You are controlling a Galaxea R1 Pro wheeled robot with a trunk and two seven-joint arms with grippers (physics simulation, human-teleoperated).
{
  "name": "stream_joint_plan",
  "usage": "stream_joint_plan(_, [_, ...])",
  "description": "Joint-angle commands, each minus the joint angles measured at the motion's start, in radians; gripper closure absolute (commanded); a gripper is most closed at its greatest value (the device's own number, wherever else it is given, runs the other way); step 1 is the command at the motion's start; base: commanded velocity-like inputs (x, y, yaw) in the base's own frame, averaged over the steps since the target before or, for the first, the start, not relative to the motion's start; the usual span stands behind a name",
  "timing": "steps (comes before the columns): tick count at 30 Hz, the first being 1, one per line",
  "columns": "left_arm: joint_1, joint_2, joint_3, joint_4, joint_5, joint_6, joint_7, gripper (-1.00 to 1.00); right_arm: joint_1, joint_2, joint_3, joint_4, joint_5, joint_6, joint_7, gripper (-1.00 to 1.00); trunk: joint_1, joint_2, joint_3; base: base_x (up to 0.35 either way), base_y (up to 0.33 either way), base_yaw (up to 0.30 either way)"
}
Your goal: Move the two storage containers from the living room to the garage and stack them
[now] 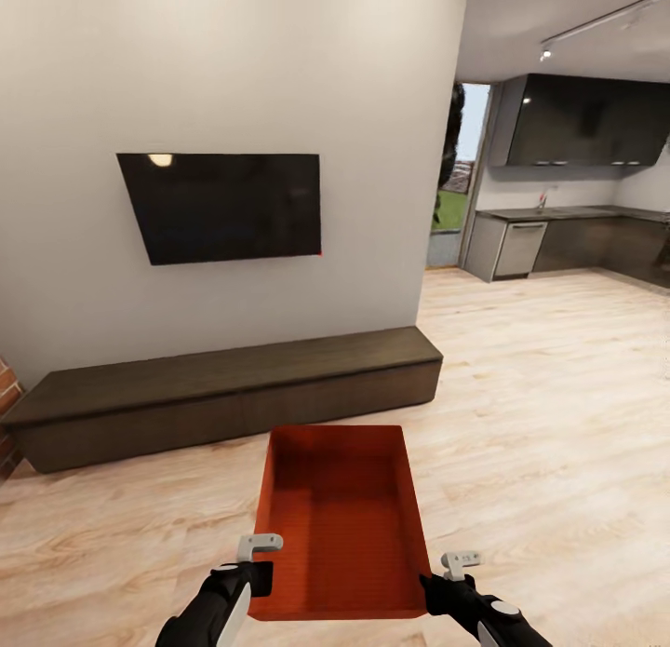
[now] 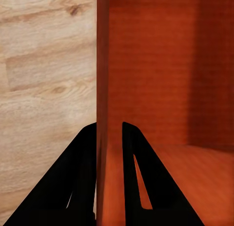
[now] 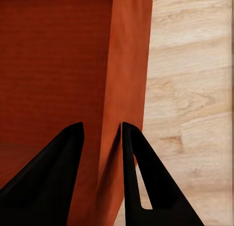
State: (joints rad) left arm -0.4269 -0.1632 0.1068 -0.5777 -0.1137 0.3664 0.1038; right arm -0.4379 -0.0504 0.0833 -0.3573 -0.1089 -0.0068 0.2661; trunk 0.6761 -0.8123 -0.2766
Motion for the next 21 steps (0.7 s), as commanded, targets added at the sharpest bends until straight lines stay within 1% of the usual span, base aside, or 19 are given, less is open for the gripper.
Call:
stream_joint_plan(1, [0.0, -0.002, 0.007, -0.004, -0.024, 0.006, 0.002, 1.0, -0.001, 0.001, 0.007, 0.001, -0.01, -0.001, 0.001, 1.0, -0.004, 0.006, 0.003, 0.0, 0.0, -0.129])
stream_joint_plan(21, [0.0, -0.001, 0.007, -0.004, -0.024, 0.006, 0.002, 1.0, -0.001, 0.001, 0.006, 0.001, -0.01, -0.001, 0.001, 1.0, -0.08, 0.146, 0.096, 0.0, 0.0, -0.128])
